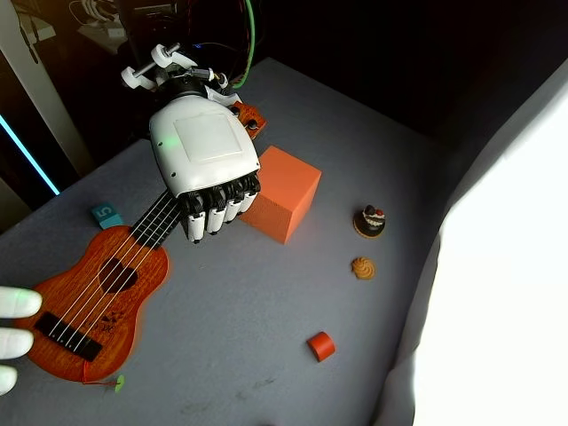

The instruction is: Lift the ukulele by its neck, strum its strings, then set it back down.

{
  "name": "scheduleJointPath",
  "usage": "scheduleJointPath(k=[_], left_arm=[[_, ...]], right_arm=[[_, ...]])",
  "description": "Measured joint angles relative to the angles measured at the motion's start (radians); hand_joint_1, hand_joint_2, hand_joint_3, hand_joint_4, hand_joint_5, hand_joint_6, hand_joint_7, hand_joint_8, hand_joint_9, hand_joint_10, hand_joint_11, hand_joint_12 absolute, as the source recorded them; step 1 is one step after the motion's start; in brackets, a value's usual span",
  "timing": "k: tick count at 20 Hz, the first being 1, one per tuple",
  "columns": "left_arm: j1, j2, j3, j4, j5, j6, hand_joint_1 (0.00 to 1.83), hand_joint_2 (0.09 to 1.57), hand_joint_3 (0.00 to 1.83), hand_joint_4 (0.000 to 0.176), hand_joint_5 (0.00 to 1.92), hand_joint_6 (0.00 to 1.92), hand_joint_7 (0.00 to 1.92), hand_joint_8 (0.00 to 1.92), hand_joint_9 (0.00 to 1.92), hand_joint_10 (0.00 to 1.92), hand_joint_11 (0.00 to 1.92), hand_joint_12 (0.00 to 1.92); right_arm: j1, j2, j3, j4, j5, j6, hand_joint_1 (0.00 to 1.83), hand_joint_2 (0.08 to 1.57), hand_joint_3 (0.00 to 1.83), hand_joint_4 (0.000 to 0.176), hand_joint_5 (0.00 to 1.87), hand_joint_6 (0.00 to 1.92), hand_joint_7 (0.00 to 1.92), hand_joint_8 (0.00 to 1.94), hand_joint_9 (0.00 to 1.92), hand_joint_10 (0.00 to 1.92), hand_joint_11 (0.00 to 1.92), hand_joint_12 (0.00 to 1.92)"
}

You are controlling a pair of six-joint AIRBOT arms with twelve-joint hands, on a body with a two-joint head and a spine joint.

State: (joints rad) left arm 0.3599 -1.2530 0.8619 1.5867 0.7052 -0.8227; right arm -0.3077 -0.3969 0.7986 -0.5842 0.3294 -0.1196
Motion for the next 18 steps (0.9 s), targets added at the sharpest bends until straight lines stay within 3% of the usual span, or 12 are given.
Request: scheduleJointPath(k=[5,9,14,18], left_arm=[[0.054,-0.047,-0.014,0.14,0.112,-0.132,1.44,1.21,0.0,0.0,1.28,1.92,1.34,1.92,1.42,1.92,1.47,1.92],[0.105,-0.08,-0.014,0.22,0.185,-0.227,1.47,1.21,0.0,0.0,1.26,1.92,1.33,1.92,1.42,1.92,1.46,1.92],[0.169,-0.114,-0.015,0.299,0.29,-0.28,1.46,1.22,0.0,0.0,1.26,1.92,1.33,1.92,1.43,1.92,1.47,1.92],[0.215,-0.15,0.002,0.351,0.307,-0.31,1.44,1.2,0.0,0.0,1.26,1.92,1.34,1.92,1.44,1.92,1.47,1.92]], right_arm=[[-0.005,-0.004,-0.008,-0.003,0.029,-0.043,0.0,1.3,0.0,0.0,0.15,0.01,0.16,0.01,0.15,0.01,0.0,0.58],[-0.009,-0.004,-0.014,-0.003,0.042,-0.055,0.0,1.3,0.0,0.0,0.14,0.0,0.15,0.0,0.16,0.01,0.0,0.66],[-0.01,-0.004,-0.015,-0.004,0.054,-0.058,0.0,1.3,0.0,0.0,0.14,0.0,0.15,0.0,0.17,0.01,0.0,0.68],[-0.015,-0.005,-0.021,-0.004,0.061,-0.06,0.0,1.3,0.0,0.0,0.13,0.01,0.15,0.0,0.15,0.01,0.0,0.63]])
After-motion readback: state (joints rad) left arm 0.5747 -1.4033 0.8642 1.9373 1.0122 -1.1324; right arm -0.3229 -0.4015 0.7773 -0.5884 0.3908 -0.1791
